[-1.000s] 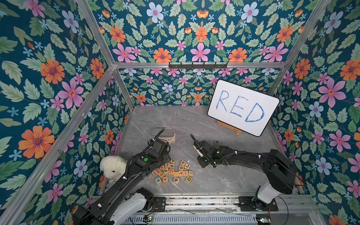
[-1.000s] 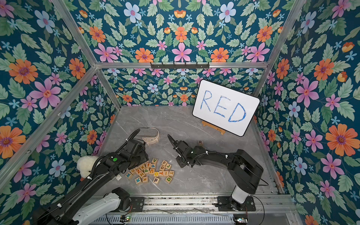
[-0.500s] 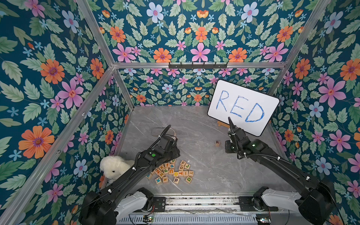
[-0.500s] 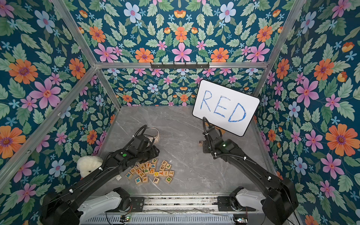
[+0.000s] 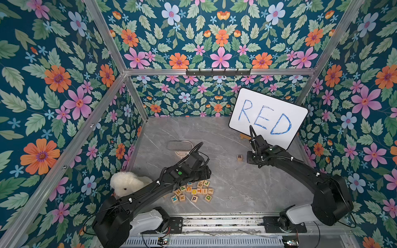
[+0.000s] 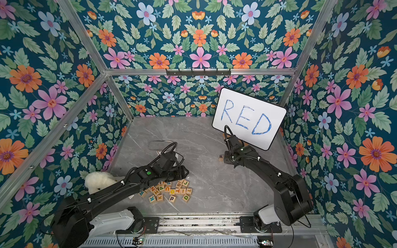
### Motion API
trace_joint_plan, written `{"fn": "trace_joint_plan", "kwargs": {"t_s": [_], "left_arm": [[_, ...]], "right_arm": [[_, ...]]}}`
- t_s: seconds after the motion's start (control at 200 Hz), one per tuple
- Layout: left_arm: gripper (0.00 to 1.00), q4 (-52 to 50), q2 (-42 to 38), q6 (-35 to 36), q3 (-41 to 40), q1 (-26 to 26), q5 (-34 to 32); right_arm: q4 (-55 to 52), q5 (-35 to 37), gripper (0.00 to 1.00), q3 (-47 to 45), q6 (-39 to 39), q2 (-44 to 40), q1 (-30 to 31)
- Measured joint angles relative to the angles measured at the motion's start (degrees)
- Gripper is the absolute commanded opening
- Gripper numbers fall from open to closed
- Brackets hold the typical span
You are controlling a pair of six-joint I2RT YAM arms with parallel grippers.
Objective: Assemble the uppercase word "red" with letter blocks
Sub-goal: Place the letter block at the center of the board.
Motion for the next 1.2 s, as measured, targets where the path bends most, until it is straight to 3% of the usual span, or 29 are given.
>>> {"fn": "trace_joint_plan", "kwargs": {"t_s": [0.54,1.2], "left_arm": [[0.65,-2.4,-4.0,0.0,-0.4,-0.2,-2.2],[0.66,-3.5,-4.0,1.5,-0.6,-0.2,-3.6]], "right_arm": [[6.9,0.3,0.25,4.0,-4.3,14.6,-1.9],[10.0,0.3,0.29,5.1,-8.4,20.2,-1.9]]}}
